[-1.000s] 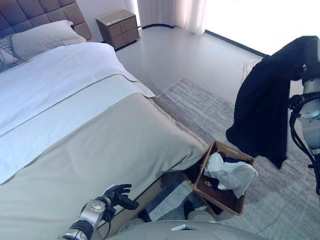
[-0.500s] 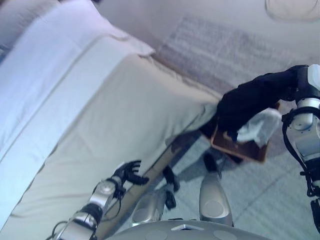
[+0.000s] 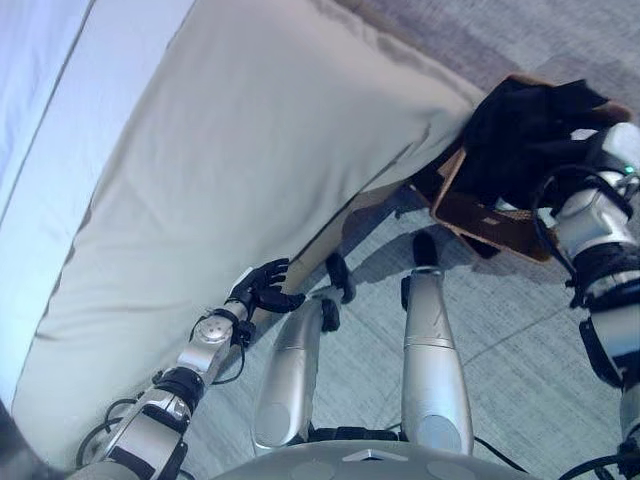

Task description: Pick up the clothes from the bed and place them into the basket

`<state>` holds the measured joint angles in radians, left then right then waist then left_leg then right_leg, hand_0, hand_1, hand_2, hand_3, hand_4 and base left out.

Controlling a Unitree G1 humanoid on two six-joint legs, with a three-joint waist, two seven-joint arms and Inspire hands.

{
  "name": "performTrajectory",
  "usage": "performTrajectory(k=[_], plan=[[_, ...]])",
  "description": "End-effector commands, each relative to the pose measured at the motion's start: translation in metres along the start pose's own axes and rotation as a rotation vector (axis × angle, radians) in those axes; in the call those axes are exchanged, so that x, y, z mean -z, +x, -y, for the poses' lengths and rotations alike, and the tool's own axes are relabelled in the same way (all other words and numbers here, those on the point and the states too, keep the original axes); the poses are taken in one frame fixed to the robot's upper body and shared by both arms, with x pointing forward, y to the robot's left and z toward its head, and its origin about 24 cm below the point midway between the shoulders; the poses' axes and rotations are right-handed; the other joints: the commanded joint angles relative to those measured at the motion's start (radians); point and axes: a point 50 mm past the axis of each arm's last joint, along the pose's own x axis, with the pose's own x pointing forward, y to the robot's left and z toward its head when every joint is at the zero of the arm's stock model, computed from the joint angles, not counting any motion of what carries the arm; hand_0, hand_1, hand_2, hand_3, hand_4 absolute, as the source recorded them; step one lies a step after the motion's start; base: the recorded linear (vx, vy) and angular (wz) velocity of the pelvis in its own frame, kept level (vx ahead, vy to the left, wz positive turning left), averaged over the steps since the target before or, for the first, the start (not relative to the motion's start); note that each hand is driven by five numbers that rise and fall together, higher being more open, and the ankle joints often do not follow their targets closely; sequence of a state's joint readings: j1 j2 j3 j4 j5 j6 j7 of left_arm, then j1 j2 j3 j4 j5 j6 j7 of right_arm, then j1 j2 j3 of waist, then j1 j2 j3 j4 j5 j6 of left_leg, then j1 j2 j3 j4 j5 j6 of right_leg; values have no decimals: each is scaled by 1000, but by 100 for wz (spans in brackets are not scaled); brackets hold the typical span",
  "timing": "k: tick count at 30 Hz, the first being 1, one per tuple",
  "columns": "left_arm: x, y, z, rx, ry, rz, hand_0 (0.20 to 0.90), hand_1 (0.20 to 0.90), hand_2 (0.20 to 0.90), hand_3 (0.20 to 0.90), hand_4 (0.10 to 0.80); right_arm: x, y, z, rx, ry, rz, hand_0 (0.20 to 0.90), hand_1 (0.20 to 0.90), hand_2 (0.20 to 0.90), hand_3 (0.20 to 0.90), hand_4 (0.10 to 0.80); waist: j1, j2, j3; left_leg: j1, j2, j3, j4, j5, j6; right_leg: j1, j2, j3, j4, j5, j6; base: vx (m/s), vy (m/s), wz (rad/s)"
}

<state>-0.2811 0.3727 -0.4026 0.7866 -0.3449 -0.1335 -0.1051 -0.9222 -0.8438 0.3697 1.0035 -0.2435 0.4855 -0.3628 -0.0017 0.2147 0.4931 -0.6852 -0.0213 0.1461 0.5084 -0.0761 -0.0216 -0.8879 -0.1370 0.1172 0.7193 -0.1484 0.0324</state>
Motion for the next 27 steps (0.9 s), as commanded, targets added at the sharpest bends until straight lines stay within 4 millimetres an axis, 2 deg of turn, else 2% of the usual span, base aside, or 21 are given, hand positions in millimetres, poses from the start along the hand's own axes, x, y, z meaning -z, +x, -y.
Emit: performTrajectory(k=[1, 6, 9, 11, 12, 13, 14, 15, 16, 18, 20, 22, 24, 27], plan=[[24, -26, -17, -33, -31, -17, 900, 900, 900, 900, 800, 7, 14, 50, 211, 89, -24, 900, 900, 900, 900, 800, -30, 135, 27, -32, -83, -51, 109, -113, 81, 10, -6, -127, 138, -147, -73, 93, 60, 42], [42, -35, -9, -6, -56, -73, 900, 900, 900, 900, 800, 22, 11, 35, 213, 176, -68, 900, 900, 900, 900, 800, -30, 145, 27, -1, -90, -52, 68, -93, 81, 34, -6, -125, 110, -140, -76, 73, 88, 17], [61, -41, 1, 23, -62, -140, 900, 900, 900, 900, 800, 47, -2, -4, 170, 262, -112, 900, 900, 900, 900, 800, -45, 123, 27, 124, -77, -60, -34, -62, 63, 168, 1, -144, -4, -110, -76, 161, 186, 4], [67, -42, 0, 21, -61, -173, 900, 900, 900, 900, 800, 60, -16, -35, 107, 304, -133, 900, 900, 900, 900, 800, -57, 88, 27, 211, -58, -56, -93, -47, 51, 265, 4, -156, -94, -77, -65, 142, 107, -3], [70, -43, -3, 19, -52, -200, 900, 900, 900, 900, 800, 69, -29, -56, 49, 327, -145, 900, 900, 900, 900, 800, -59, 56, 16, 266, -46, -54, -131, -41, 48, 329, 8, -163, -158, -52, -58, 121, 52, -6], [71, -44, -5, 19, -49, -208, 900, 900, 900, 900, 800, 74, -34, -64, 24, 332, -149, 900, 900, 900, 900, 800, -59, 43, 9, 288, -42, -54, -148, -37, 47, 354, 11, -165, -184, -43, -55, 130, 0, -3], [78, -48, -9, 6, -37, -250, 900, 900, 900, 900, 800, 98, -59, -98, -74, 343, -169, 900, 900, 900, 900, 800, -53, -11, -38, 346, -28, -47, -214, -9, 51, 437, 14, -184, -304, 26, -44, 147, -34, 0], [82, -50, -13, -1, -37, -274, 900, 900, 900, 900, 800, 111, -73, -111, -122, 361, -184, 900, 900, 900, 900, 800, -50, -40, -67, 386, -21, -47, -251, -5, 50, 488, 21, -189, -359, 46, -34, 212, -65, -1], [86, -55, -18, -20, -30, -301, 900, 900, 900, 900, 800, 128, -95, -132, -207, 387, -213, 900, 900, 900, 900, 800, -44, -87, -112, 446, -11, -52, -306, 0, 47, 571, 32, -196, -443, 75, -14, 212, -66, -3], [91, -59, -22, -34, -26, -331, 900, 900, 900, 900, 800, 138, -111, -145, -267, 401, -226, 900, 900, 900, 900, 800, -39, -121, -152, 495, -5, -53, -350, 6, 43, 633, 44, -198, -505, 97, 0, 200, -60, -5], [103, -67, -23, -47, -19, -387, 900, 900, 900, 900, 800, 154, -140, -166, -371, 391, -259, 900, 900, 900, 900, 800, -36, -167, -234, 581, 5, -53, -428, 17, 40, 722, 64, -193, -588, 125, 22, 220, 5, -7], [112, -72, -20, -37, -15, -433, 900, 900, 900, 900, 800, 164, -159, -178, -475, 333, -264, 900, 900, 900, 900, 800, -31, -190, -293, 637, 11, -51, -471, 18, 42, 771, 73, -188, -625, 139, 30, 152, 90, -9], [118, -74, -17, -22, -4, -462, 900, 900, 900, 900, 800, 167, -169, -186, -561, 286, -252, 900, 900, 900, 900, 800, -25, -201, -322, 672, 12, -54, -495, 17, 44, 800, 77, -190, -640, 139, 33, 103, 89, -3], [136, -83, -12, 21, 38, -572, 900, 900, 900, 900, 800, 177, -193, -201, -725, 217, -286, 900, 900, 900, 900, 800, -16, -227, -385, 743, 16, -51, -539, 14, 44, 868, 84, -212, -668, 138, 37, 64, 102, 14]])
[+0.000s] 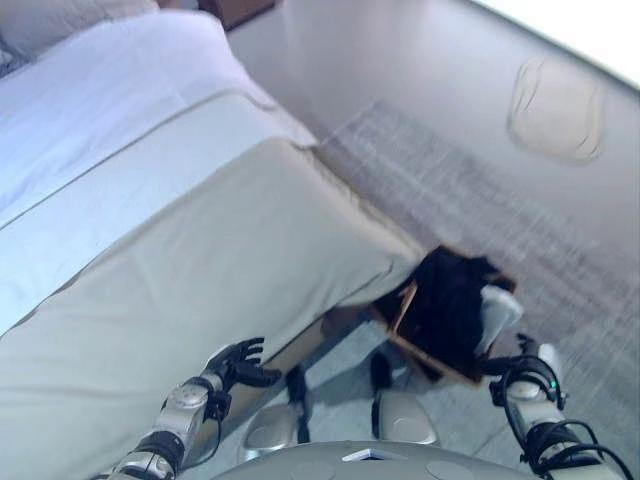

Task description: Pick up the clothes from the bed and place them into the basket

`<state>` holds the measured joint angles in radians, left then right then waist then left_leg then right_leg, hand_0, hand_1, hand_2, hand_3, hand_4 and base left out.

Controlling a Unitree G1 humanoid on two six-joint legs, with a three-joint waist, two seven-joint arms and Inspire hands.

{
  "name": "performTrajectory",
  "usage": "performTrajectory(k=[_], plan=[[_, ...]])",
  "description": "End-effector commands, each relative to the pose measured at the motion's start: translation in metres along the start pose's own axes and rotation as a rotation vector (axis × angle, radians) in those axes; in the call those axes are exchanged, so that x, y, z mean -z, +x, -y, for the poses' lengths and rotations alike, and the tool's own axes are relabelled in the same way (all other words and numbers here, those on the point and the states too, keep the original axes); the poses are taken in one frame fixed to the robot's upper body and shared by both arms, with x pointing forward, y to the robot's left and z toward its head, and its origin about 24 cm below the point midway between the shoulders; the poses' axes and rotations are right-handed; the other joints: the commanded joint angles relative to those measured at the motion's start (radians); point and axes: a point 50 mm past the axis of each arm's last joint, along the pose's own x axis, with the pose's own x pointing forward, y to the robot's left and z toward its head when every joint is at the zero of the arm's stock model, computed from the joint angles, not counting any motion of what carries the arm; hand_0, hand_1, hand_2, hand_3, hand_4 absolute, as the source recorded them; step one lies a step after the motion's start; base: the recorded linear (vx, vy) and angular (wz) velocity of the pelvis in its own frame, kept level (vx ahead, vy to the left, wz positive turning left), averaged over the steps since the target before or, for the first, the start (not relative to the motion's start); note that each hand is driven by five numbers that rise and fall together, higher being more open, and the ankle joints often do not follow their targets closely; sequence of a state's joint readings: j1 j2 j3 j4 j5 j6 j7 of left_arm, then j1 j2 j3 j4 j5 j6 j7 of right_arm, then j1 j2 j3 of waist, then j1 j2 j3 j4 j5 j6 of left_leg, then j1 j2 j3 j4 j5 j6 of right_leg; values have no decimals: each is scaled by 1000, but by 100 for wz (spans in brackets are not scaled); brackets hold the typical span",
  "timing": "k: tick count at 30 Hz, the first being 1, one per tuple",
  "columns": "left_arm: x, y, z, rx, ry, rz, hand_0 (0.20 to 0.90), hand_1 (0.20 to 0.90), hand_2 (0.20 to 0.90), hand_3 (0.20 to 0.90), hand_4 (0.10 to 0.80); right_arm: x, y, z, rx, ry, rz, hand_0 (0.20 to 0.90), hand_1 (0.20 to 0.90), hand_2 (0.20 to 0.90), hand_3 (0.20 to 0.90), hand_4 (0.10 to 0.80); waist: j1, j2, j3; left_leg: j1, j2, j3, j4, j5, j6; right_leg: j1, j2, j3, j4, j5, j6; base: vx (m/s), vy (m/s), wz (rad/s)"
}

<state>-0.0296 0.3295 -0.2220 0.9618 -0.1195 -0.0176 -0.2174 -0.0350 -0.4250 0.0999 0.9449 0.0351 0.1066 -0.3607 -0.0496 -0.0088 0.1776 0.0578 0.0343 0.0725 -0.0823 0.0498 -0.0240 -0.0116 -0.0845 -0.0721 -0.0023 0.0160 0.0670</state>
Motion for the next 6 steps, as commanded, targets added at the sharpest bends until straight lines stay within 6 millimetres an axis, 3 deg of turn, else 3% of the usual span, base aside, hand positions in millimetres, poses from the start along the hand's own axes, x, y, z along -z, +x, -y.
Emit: performTrajectory(k=[1, 6], plan=[[19, -7, -14, -7, 86, -93, 900, 900, 900, 900, 800, -14, 5, 3, -57, -50, 47, 900, 900, 900, 900, 800, 33, -7, -76, 10, -39, 24, 47, -113, 46, 3, 33, -25, 46, -26, 3, 26, 68, 11], [38, -5, 0, 28, 39, -183, 900, 900, 900, 900, 800, 17, -7, -31, -198, -72, -96, 900, 900, 900, 900, 800, 40, -27, -106, 64, -45, 28, 45, -135, 47, 69, 39, -37, -2, -21, 0, 1, 52, 11]])
